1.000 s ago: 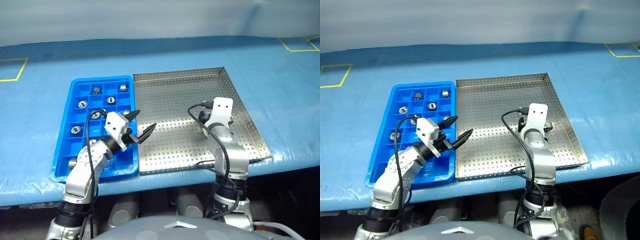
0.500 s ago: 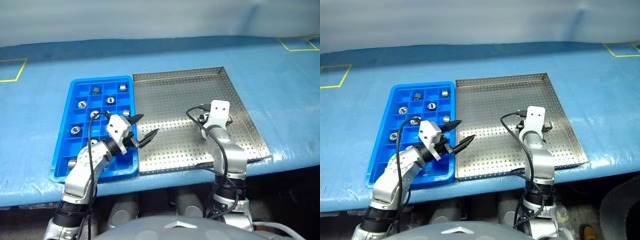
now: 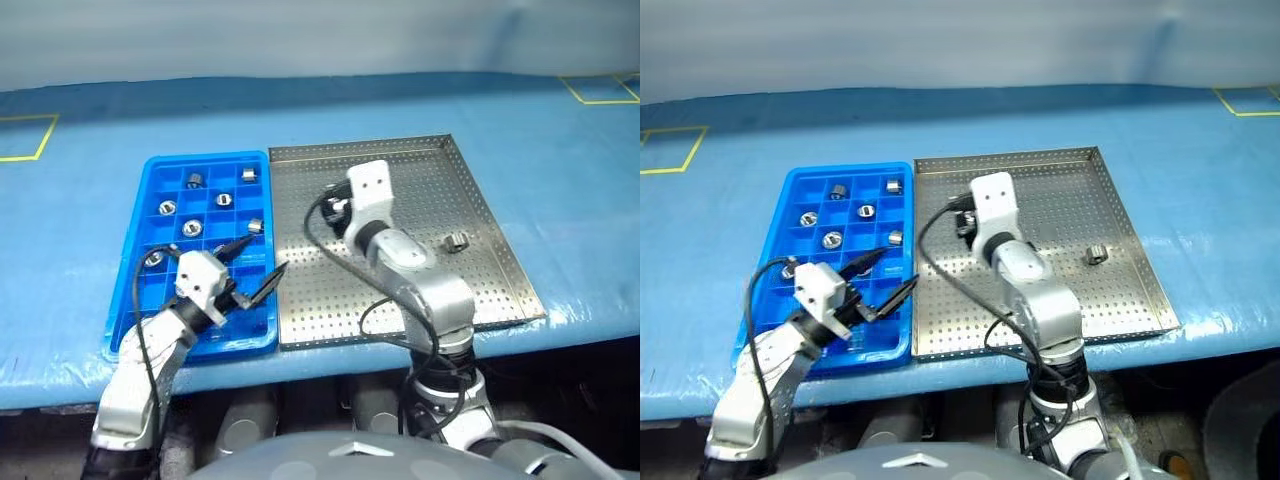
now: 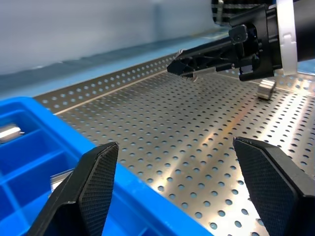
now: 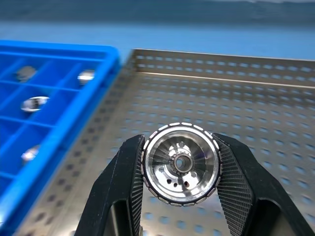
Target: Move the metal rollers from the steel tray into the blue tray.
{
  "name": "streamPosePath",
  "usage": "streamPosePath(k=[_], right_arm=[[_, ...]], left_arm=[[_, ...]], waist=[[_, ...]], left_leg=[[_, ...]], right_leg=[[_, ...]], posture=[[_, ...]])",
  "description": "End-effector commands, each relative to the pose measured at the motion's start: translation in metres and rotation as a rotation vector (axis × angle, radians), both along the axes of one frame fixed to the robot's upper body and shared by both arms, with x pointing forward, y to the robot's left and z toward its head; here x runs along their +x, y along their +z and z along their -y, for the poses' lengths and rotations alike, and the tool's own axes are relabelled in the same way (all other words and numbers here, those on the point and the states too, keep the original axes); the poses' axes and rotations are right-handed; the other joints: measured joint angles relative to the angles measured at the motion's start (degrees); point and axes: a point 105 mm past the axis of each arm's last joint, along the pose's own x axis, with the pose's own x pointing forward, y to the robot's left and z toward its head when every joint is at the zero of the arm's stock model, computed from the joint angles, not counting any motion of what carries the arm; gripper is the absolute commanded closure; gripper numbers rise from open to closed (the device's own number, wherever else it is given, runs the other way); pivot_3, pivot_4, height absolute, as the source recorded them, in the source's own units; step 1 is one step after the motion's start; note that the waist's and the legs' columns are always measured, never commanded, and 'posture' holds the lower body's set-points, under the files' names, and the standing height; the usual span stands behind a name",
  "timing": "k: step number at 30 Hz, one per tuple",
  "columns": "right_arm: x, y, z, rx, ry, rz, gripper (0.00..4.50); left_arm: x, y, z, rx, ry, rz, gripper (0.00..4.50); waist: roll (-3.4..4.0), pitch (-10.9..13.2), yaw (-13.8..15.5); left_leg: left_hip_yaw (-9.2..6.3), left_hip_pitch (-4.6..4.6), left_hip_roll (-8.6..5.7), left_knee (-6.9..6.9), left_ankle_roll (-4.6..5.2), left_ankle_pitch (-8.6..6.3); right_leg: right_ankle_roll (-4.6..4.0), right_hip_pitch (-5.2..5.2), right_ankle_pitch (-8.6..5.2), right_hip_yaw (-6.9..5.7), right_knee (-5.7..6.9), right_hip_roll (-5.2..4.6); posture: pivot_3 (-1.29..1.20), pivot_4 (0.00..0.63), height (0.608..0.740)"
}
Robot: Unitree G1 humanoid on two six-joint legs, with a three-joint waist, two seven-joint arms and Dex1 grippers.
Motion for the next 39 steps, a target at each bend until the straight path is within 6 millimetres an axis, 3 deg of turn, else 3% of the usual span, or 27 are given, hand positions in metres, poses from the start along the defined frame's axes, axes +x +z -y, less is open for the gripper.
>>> streamPosePath(k=[1,5,8,21,30,31,35,39], right_arm=[[-0.014,0.017,-0.036,0.029,0.167,0.046,2.79],[-0.030,0.015,-0.062,0.033,0.305,0.019,2.79],[-0.038,0.008,-0.067,0.012,0.351,-0.010,2.79],[-0.070,-0.035,-0.053,-0.086,0.480,-0.261,2.79],[-0.064,-0.050,-0.054,-0.106,0.442,-0.276,2.79],[-0.062,-0.052,-0.054,-0.112,0.431,-0.275,2.05],[-0.053,-0.056,-0.046,-0.097,0.359,-0.284,0.87],[-0.040,-0.045,-0.031,-0.056,0.252,-0.235,0.87]], left_arm=[[-0.013,0.015,-0.016,-0.009,0.053,0.052,0.38],[-0.031,0.013,-0.036,-0.023,0.113,0.001,0.38],[-0.039,0.011,-0.042,0.012,0.131,0.001,0.38],[-0.041,0.005,-0.036,-0.010,0.126,-0.022,0.38],[-0.038,0.003,-0.031,-0.015,0.087,-0.032,0.38],[-0.038,0.003,-0.031,-0.013,0.080,-0.034,0.38],[-0.035,0.004,-0.030,-0.012,0.055,-0.035,0.38],[-0.030,0.007,-0.026,-0.019,0.015,-0.028,0.38]], waist=[[0.00,0.0,1.0],[-0.05,0.0,2.3],[-0.04,0.0,3.6],[-0.04,0.0,4.5],[-0.05,0.0,4.1],[-0.05,0.0,4.1],[-0.05,0.0,4.0],[-0.05,0.0,4.2]], left_leg=[[-0.01,0.00,-0.01,0.00,0.00,0.00],[-0.10,-0.02,-0.06,-0.01,0.02,-0.02],[-0.14,-0.03,-0.09,-0.01,0.03,-0.02],[-0.31,-0.05,-0.08,-0.04,-0.01,-0.03],[-0.33,-0.04,-0.08,-0.04,-0.02,-0.02],[-0.34,-0.04,-0.08,-0.04,-0.02,-0.02],[-0.35,0.00,-0.08,-0.03,-0.05,-0.01],[-0.45,0.01,-0.12,0.12,-0.05,0.00]], right_leg=[[-0.01,0.00,-0.01,-0.01,-0.01,0.01],[-0.30,0.03,-0.20,-0.13,-0.06,-0.09],[-0.32,0.04,-0.23,-0.23,-0.07,-0.11],[-0.32,0.08,-0.32,-0.46,-0.06,-0.11],[-0.30,0.11,-0.33,-0.49,-0.06,-0.11],[-0.31,0.11,-0.33,-0.49,-0.06,-0.11],[-0.30,0.15,-0.33,-0.49,-0.04,-0.11],[-0.29,0.16,-0.32,-0.56,-0.05,-0.14]], posture=[[0.15,0.150,0.740],[0.21,0.150,0.740],[0.23,0.150,0.740],[0.23,0.150,0.740],[0.20,0.150,0.740],[0.19,0.150,0.740],[0.17,0.150,0.740],[0.13,0.150,0.740]])
